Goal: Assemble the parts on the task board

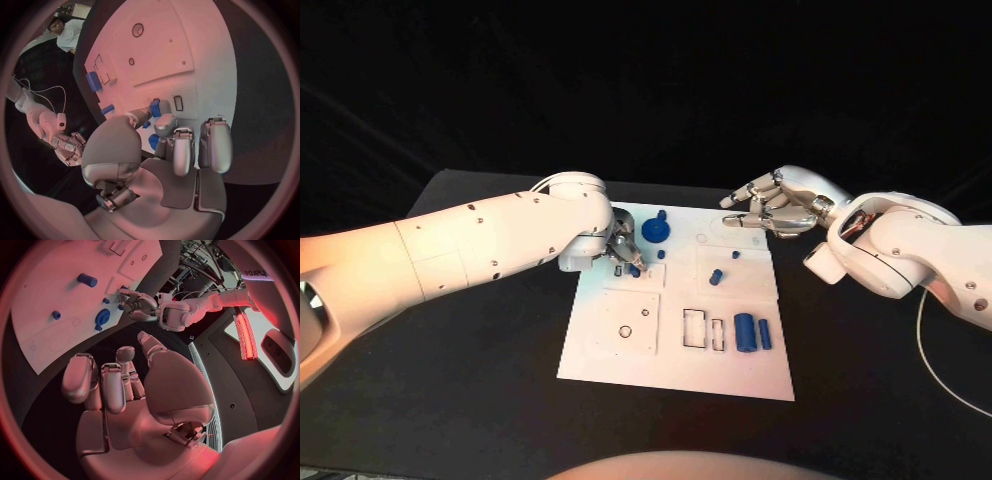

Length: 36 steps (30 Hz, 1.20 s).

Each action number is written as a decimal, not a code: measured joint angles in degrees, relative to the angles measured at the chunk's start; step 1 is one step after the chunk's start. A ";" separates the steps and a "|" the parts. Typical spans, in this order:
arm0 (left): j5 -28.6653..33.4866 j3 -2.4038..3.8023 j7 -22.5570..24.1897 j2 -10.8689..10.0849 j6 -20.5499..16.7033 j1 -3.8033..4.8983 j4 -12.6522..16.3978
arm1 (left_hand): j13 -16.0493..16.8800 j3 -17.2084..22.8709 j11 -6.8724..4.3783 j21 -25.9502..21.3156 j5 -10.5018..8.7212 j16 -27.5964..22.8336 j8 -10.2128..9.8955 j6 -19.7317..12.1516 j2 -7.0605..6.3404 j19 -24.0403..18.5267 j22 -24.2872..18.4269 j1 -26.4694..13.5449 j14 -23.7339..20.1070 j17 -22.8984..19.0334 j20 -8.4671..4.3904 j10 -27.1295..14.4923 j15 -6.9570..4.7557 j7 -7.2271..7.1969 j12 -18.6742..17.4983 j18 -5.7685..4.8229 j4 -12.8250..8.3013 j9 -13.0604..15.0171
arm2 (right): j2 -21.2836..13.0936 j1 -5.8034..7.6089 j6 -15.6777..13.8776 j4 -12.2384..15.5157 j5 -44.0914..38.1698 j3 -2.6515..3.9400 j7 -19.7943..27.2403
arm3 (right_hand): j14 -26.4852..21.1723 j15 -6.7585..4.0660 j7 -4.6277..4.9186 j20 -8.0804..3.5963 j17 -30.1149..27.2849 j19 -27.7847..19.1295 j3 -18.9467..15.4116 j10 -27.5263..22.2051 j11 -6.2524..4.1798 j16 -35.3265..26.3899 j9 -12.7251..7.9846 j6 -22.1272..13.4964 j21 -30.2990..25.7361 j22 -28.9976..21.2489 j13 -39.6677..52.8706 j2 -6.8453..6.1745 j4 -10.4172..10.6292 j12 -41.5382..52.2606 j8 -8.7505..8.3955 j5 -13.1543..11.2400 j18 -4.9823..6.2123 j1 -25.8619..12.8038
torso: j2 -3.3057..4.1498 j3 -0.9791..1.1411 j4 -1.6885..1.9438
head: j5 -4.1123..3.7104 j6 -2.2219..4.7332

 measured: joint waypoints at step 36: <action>-0.30 0.13 0.08 -0.85 -0.88 -0.36 0.46 | 1.67 -21.55 -0.73 0.38 -0.82 0.00 -0.89 2.44 -0.50 0.21 -0.01 -5.49 -0.21 -0.02 -0.63 1.30 -0.62 -1.04 1.48 0.00 8.01 -0.28 | 0.07 0.00 0.01 -0.30 0.39 -0.01 0.01 | 0.00 0.00 0.00 0.00 -0.44 0.00 0.00 0.00 0.00 -0.32 0.00 0.00 0.00 -0.24 0.07 0.00 0.00 0.00 0.00 0.00 0.00 0.00 | -0.02 -0.04 0.04 | -0.21 -0.38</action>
